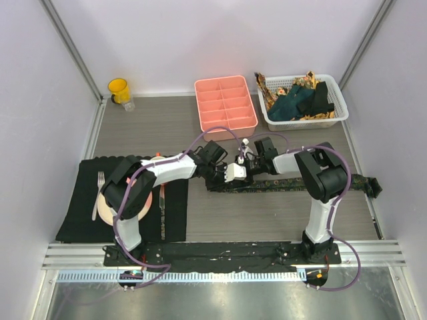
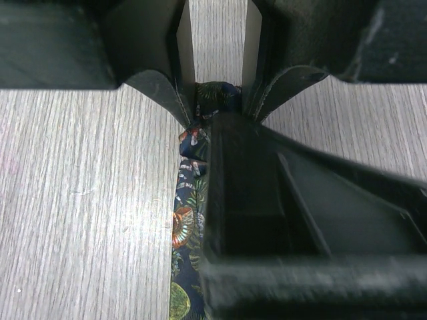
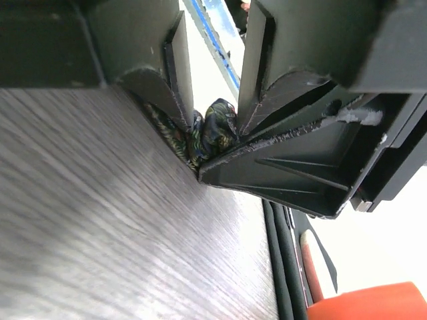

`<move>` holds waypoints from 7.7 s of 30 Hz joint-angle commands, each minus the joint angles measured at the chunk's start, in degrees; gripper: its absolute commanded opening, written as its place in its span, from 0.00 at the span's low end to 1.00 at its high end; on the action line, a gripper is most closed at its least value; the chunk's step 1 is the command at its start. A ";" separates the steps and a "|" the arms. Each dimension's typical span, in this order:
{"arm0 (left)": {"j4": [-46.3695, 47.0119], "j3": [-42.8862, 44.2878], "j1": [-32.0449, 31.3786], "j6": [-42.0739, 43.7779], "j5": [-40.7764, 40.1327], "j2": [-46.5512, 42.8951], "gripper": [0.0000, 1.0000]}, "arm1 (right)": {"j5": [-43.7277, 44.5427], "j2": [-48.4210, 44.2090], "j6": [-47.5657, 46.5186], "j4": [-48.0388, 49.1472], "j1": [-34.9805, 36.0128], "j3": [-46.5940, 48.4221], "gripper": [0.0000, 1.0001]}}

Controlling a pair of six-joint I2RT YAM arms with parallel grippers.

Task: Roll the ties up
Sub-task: Roll the tie at the center of the board.

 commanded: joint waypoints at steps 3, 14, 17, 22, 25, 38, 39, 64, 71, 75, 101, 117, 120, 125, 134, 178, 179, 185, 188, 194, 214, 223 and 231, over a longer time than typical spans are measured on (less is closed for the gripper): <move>-1.18 -0.37 0.00 0.10 0.36 -0.04 0.33 | -0.60 -0.11 1.11 1.04 2.26 2.07 0.34; -0.74 -2.21 4.03 -2.37 7.79 -4.52 0.74 | 3.26 3.57 -15.68 -18.30 0.50 7.26 0.01; 4.95 -7.55 6.41 -4.98 12.82 -8.21 0.82 | 2.39 5.24 -16.12 -17.51 0.50 7.00 0.01; 21.82 -15.47 7.64 -12.90 17.14 -13.22 0.82 | 1.42 7.01 -18.93 -16.11 -1.25 5.42 0.01; 31.14 -19.61 7.64 -16.95 17.76 -12.97 0.82 | 1.24 7.71 -20.34 -15.58 -2.04 5.50 0.01; 40.66 -23.47 7.38 -15.83 17.23 -5.31 0.60 | 0.63 8.85 -20.17 -12.06 -2.40 4.71 0.01; 40.13 -23.74 7.21 -14.94 16.88 -5.49 0.58 | 0.45 8.77 -20.08 -11.98 -2.40 4.63 0.01; 31.16 -21.28 6.59 -13.27 13.45 -5.58 0.63 | 2.03 6.57 -23.33 -22.26 -2.31 9.11 0.01; 31.78 -20.32 6.59 -12.65 15.21 -2.51 0.56 | 2.12 8.15 -25.00 -22.00 -2.40 9.55 0.01; 33.09 -20.93 6.59 -12.39 17.22 -4.25 0.40 | 3.35 8.59 -25.09 -21.21 -2.40 9.46 0.01; 34.68 -18.30 5.35 -16.44 17.84 -3.73 0.57 | 2.65 9.03 -24.82 -18.12 -2.49 7.70 0.01; 38.10 -19.79 5.80 -9.49 22.15 -2.41 0.47 | 2.03 11.58 -28.78 -22.78 -3.28 9.99 0.01; 36.79 -19.09 4.75 -8.52 21.98 -3.64 0.43 | 1.51 12.37 -28.96 -23.40 -3.28 10.86 0.01; 37.31 -17.42 2.11 -11.31 19.26 -4.61 0.42 | 1.42 12.72 -28.96 -23.58 -3.28 11.57 0.01; 40.74 -16.62 0.26 -18.10 14.95 -0.40 0.42 | 1.59 12.46 -27.82 -22.61 -3.28 11.31 0.01; 9.80 -6.61 -3.17 -10.45 -6.06 3.12 0.11 | -1.93 -0.29 -15.95 -25.60 -3.54 11.13 0.39; 9.80 -6.52 -3.17 -10.45 -6.15 3.12 0.11 | -1.49 0.24 -16.30 -25.77 -3.45 11.13 0.39; 9.54 -6.34 -3.43 -10.54 -6.76 3.38 0.11 | -0.25 3.40 -17.97 -26.92 -2.84 12.18 0.37; 9.45 -6.17 -3.61 -10.89 -7.03 3.74 0.11 | -1.13 3.76 -18.85 -28.14 -2.49 12.54 0.35; 9.28 -5.73 -3.87 -11.24 -7.90 3.91 0.11 | -1.92 1.39 -19.55 -30.95 -2.49 12.89 0.36; 8.75 -5.55 -4.31 -10.80 -8.26 4.26 0.11 | 4.49 2.17 -17.62 -31.05 -1.43 13.15 0.33; 12.86 -8.26 -1.95 -12.03 -0.98 1.90 0.36 | 2.65 4.28 -24.20 -33.51 -3.45 10.60 0.01; 29.39 -17.06 1.14 -13.79 9.58 -5.57 0.69 | -2.01 7.71 -28.43 -35.00 -6.35 10.25 0.01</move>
